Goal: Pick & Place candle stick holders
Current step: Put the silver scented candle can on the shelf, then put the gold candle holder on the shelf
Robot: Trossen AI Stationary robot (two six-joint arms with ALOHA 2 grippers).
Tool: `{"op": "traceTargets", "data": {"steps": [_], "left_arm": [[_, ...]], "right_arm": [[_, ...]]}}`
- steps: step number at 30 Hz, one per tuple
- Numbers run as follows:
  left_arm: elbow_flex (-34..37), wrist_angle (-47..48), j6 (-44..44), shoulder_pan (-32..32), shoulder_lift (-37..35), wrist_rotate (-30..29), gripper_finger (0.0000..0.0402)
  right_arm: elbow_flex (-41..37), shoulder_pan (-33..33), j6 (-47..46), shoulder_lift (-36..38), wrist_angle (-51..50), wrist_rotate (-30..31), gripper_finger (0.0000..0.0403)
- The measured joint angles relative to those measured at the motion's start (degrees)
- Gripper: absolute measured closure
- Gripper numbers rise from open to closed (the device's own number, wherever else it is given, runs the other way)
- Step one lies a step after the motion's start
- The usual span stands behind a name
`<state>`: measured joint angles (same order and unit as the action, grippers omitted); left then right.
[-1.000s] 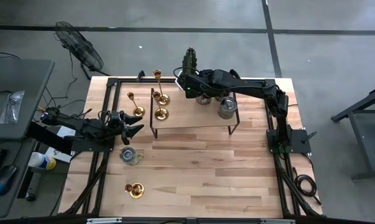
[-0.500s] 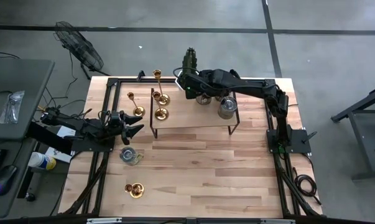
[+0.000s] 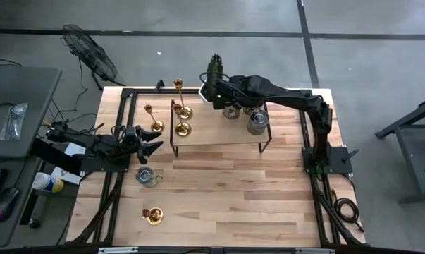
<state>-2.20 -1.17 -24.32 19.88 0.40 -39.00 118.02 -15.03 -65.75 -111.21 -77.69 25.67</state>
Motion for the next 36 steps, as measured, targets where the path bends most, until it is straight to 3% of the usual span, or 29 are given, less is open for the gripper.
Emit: {"op": "traceTargets", "data": {"steps": [20,36], "left_arm": [[0.00,0.00,0.01,0.00,-0.01,0.00,0.0156],[-0.01,0.00,0.00,0.00,0.00,0.00,0.0156]], "right_arm": [[0.00,1.57,6.58,6.87,0.37,-0.22,0.0007],[0.00,12.78,17.73,8.98,0.23,0.98,0.0007]]}}
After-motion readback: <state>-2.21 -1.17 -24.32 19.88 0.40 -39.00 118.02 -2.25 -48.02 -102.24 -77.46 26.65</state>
